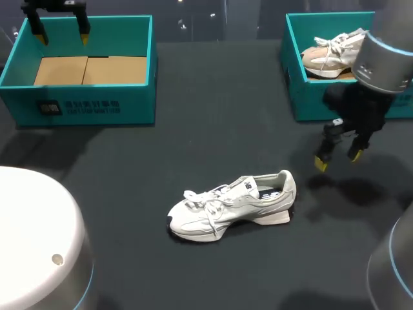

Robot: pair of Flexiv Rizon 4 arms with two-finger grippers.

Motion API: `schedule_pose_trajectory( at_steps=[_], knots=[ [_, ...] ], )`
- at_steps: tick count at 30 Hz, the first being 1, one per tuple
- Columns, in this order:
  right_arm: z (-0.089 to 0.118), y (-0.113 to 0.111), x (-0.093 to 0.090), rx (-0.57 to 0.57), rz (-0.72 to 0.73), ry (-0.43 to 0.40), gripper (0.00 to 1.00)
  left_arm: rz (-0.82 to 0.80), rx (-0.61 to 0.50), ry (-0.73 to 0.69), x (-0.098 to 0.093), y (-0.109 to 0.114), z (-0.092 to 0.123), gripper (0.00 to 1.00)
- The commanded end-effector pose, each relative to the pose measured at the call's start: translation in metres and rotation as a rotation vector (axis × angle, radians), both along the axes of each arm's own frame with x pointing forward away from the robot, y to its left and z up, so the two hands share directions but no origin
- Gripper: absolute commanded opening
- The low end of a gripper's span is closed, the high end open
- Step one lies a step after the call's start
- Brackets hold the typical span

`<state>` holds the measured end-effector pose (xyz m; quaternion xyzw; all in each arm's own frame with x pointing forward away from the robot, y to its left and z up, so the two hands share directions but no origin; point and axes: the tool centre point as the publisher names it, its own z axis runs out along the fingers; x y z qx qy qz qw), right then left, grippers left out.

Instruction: Take the shoe out of the shoebox, open the shoe tongue, remove and reinsert the insole, then place the shoe into the shoebox

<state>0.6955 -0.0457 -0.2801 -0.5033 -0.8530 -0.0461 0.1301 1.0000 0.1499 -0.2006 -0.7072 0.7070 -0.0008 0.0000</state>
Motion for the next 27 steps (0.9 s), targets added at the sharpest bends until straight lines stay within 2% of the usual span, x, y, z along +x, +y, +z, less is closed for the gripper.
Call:
schedule_pose_trajectory(
  at_steps=[1, 6, 10, 15, 24, 27],
  knots=[
    [-0.003, -0.019, -0.017, 0.876, 0.320, -0.130, 1.00, 0.000, 0.001, 0.001, 0.000, 0.000, 0.000, 1.00],
    [-0.003, -0.019, -0.017, 0.876, 0.320, -0.130, 1.00, 0.000, 0.001, 0.001, 0.000, 0.000, 0.000, 1.00],
    [-0.013, -0.024, -0.018, 0.960, 0.470, -0.215, 1.00, 0.000, 0.001, 0.001, 0.000, 0.000, 0.000, 1.00],
    [-0.023, -0.024, -0.020, 0.987, 0.607, -0.312, 1.00, 0.000, 0.001, 0.001, 0.000, 0.000, 0.000, 1.00],
    [-0.028, -0.012, -0.019, 1.007, 0.723, -0.472, 1.00, 0.000, 0.001, 0.001, 0.000, 0.000, 0.000, 1.00],
    [-0.030, -0.012, -0.020, 1.022, 0.730, -0.492, 1.00, 0.000, 0.001, 0.001, 0.000, 0.000, 0.000, 1.00]
  ],
)
